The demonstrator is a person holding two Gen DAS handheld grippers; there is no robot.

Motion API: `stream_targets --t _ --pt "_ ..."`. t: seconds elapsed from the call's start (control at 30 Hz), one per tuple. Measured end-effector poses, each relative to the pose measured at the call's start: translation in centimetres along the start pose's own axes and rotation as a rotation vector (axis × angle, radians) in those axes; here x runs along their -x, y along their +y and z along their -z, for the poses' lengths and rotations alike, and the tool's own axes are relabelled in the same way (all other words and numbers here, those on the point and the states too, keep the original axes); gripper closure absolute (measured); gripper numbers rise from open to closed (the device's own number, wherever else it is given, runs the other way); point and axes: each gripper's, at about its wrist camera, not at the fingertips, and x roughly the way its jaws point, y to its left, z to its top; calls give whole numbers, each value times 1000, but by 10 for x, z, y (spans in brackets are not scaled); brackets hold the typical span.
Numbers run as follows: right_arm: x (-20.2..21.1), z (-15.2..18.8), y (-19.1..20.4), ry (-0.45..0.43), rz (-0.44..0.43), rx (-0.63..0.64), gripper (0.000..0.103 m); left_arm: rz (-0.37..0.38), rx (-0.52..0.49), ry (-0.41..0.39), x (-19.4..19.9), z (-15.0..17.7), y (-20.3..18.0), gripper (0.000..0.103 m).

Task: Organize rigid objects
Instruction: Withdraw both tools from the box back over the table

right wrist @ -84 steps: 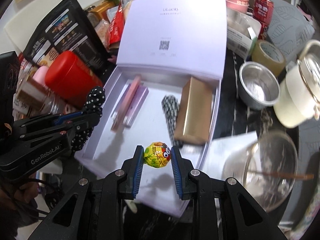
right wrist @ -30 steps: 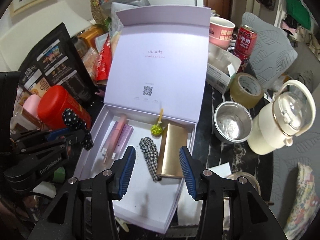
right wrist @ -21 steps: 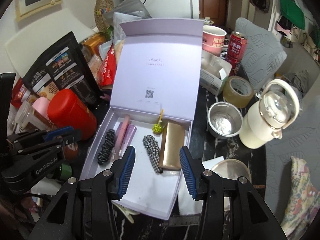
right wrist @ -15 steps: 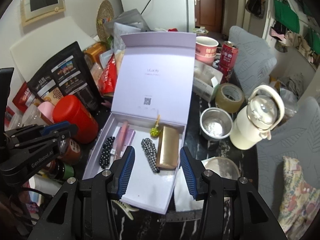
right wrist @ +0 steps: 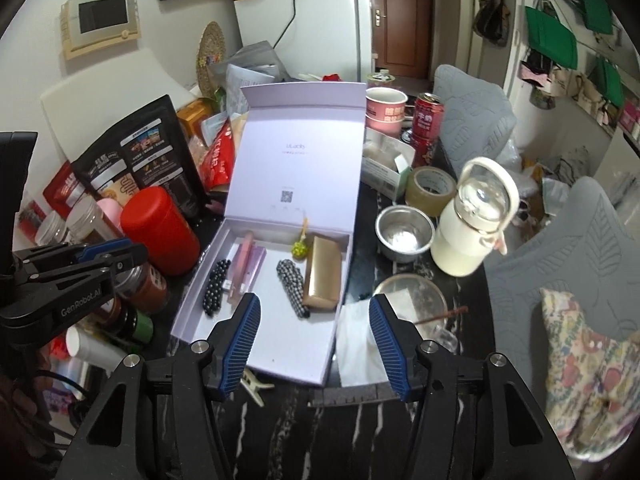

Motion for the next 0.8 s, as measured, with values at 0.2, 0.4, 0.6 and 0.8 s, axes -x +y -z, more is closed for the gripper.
stream_targets --t 0.2,0.4,0.6,0.8 --pt "10 24 -10 21 22 -21 46 -13 -16 19 3 21 -4 81" --pt "12 51 -20 55 27 -52 46 18 -16 9 6 41 -9 0" --pt "12 75 -33 91 40 -91 46 20 -46 46 2 57 -21 0" --pt "9 92 -41 114 37 -120 46 16 -57 85 -6 73 -30 0"
